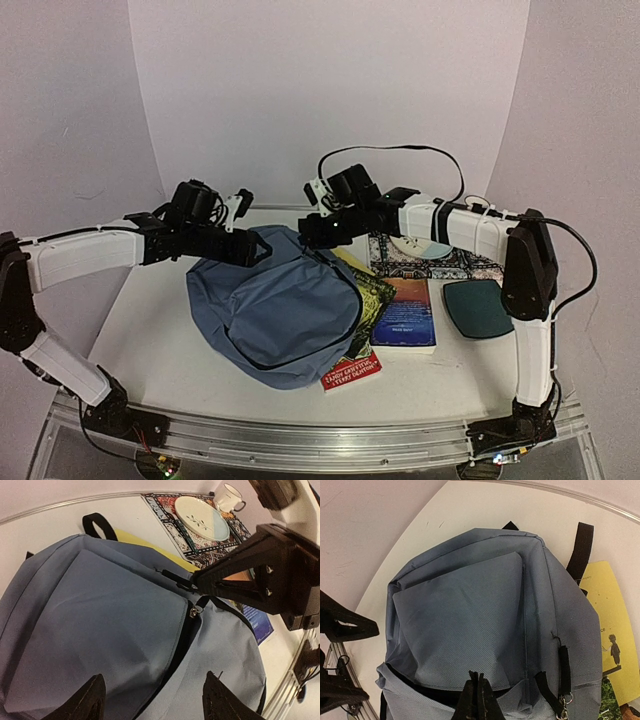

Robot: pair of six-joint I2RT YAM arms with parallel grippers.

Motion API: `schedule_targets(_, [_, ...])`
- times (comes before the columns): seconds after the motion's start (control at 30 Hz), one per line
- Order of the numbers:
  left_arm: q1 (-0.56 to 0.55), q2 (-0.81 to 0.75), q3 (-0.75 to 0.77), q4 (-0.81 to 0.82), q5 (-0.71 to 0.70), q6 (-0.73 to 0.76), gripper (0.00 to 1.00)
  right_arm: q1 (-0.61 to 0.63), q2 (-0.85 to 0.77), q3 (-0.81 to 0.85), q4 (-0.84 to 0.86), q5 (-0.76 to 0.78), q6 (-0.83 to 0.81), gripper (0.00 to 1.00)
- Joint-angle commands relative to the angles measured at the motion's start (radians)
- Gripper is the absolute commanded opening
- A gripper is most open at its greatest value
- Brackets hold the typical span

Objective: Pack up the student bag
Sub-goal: Zip the lower front pocket of the student bag, then pick up the lower front pocket of the student bag.

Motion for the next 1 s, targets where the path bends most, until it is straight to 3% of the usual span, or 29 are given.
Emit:
schedule_targets(0.0, [-0.047,0.070,0.101,0.038,0.016,0.168,0.68,0.008,0.009,0.037,0.017,-0.016,0.017,0.00])
schedule_targets(0.4, [-0.153,0.243,0.193,0.040,-0.213,0.241,0.64,0.008,0.012,0.030,0.038,-0.020,0.032,0.00])
schedule_targets(0.47, [-0.156,0.260,0.199,0.040,-0.243,0.244,0.59,0.009,0.012,0.027,0.042,-0.019,0.031,0.00])
schedule_targets(0.53, [-0.159,0.275,0.203,0.040,-0.244,0.249,0.47,0.008,0.012,0.028,0.042,-0.018,0.032,0.00])
schedule_targets(0.73, [-0.185,0.295,0.201,0.039,-0.263,0.238,0.01,0.005,0.006,0.012,0.040,0.049,0.027,0.00])
schedule_targets(0.97, [-0.185,0.150,0.099,0.038,-0.342,0.194,0.00,-0.084,-0.034,-0.063,0.027,0.176,0.063,0.00])
